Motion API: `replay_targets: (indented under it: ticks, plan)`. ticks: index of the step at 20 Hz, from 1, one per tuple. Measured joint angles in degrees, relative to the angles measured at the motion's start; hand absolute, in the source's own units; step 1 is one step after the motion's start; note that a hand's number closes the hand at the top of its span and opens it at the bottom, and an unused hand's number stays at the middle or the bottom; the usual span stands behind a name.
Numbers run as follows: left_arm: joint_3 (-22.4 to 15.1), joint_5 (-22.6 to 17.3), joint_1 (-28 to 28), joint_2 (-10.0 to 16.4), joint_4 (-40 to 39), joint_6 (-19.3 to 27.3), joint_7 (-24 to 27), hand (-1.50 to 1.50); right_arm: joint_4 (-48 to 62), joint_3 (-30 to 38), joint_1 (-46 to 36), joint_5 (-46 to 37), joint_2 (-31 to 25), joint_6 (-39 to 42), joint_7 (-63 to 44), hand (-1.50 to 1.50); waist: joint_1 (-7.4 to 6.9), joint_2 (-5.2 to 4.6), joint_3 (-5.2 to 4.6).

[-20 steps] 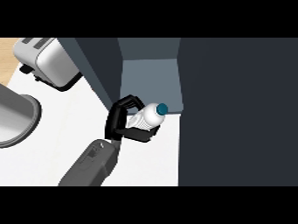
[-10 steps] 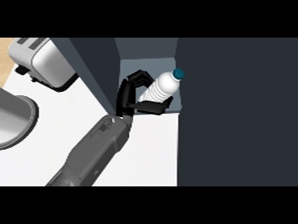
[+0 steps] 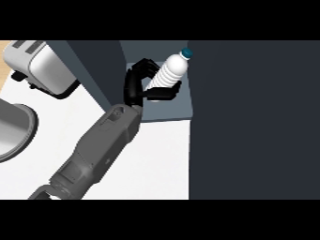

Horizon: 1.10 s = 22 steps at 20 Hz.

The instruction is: Pick up the bottled water, place it into the cabinet and close the cabinet

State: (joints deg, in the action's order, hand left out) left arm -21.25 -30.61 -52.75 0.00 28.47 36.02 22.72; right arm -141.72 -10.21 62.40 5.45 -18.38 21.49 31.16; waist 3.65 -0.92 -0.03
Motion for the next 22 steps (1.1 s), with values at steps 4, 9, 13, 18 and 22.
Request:
replay_targets:
  ticks: [4,9,13,18,22]
  plan:
    - [-1.30,3.35,-3.53,0.13,-6.80,6.19,-0.03,-1.50,0.33,-0.10,0.13,0.21,0.21,0.70,0.43,-1.50,0.22,-0.12,0.03]
    - [-1.69,5.86,-8.11,0.36,-14.16,10.18,-1.09,-1.50,0.82,1.34,-0.63,1.01,0.06,1.52,0.31,-1.50,0.35,-0.40,0.02]
    - [-0.66,6.30,-10.33,0.89,-17.42,12.48,-0.03,-1.50,0.94,2.18,-0.50,1.51,-0.30,2.75,1.00,-1.50,0.78,-0.62,-0.01]
    - [2.43,4.67,-11.80,1.12,-15.51,9.73,5.06,1.50,1.09,1.72,-0.45,1.78,0.01,3.40,0.94,-1.50,0.46,-0.60,-0.10]
    - [6.76,1.01,-10.65,0.57,-10.10,4.46,12.11,1.50,1.21,2.09,-0.92,2.02,0.11,3.59,0.91,-1.50,-0.17,-0.56,-0.16]
